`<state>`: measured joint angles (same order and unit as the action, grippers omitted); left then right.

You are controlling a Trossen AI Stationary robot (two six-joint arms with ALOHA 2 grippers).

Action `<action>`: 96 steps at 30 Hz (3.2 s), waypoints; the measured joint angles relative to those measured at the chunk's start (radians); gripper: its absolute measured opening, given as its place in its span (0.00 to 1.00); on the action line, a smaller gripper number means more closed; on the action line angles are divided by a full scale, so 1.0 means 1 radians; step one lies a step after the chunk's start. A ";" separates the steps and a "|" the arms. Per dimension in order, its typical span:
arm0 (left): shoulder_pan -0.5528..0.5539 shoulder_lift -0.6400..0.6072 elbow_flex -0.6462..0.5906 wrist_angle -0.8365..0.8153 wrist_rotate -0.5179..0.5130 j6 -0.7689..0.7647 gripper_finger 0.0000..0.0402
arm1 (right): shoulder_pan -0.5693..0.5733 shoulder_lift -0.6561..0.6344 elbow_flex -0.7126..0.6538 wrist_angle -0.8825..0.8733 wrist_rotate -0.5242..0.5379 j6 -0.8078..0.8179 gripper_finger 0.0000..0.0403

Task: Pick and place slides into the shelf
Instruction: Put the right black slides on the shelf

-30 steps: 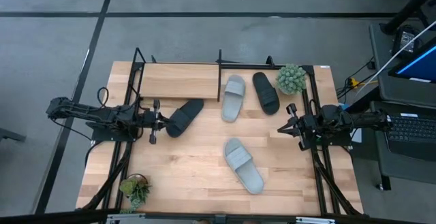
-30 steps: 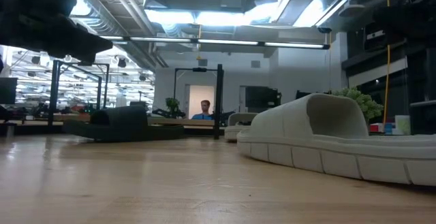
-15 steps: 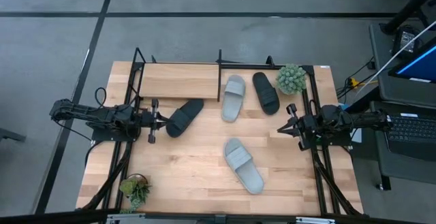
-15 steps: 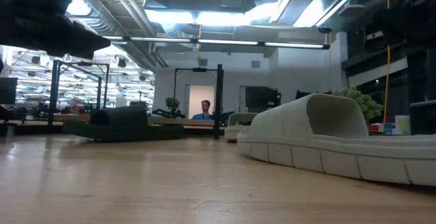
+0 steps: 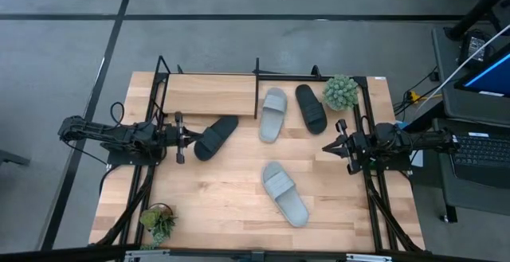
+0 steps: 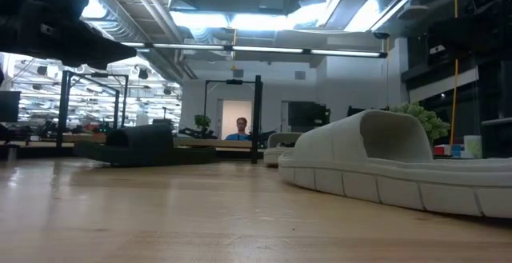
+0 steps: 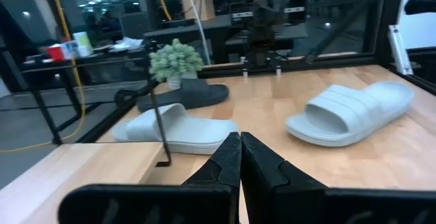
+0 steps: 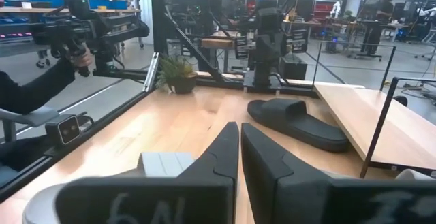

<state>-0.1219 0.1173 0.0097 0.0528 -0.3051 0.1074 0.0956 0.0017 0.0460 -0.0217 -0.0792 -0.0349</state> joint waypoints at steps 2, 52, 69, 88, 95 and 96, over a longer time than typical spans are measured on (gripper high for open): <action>0.000 0.000 0.000 0.000 0.001 0.000 0.00 | 0.000 0.000 0.000 0.000 0.000 0.003 0.05; 0.000 0.000 0.000 0.007 -0.055 -0.079 0.00 | 0.001 0.000 0.000 -0.020 0.053 0.106 0.05; 0.000 0.000 0.000 0.008 -0.094 -0.080 0.00 | 0.000 0.020 0.000 -0.045 0.246 0.078 0.05; 0.000 0.000 0.000 0.008 -0.097 -0.158 0.00 | 0.000 0.025 0.006 -0.045 0.246 0.148 0.05; 0.000 0.001 0.071 0.008 -0.102 -0.129 0.00 | 0.000 0.025 0.062 -0.042 0.281 0.163 0.05; 0.000 0.002 0.079 0.007 -0.104 -0.126 0.00 | 0.000 0.025 0.069 -0.043 0.291 0.161 0.05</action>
<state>-0.1219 0.1190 0.0891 0.0603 -0.4086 -0.0183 0.0956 0.0271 0.1148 -0.0643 0.2122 0.1263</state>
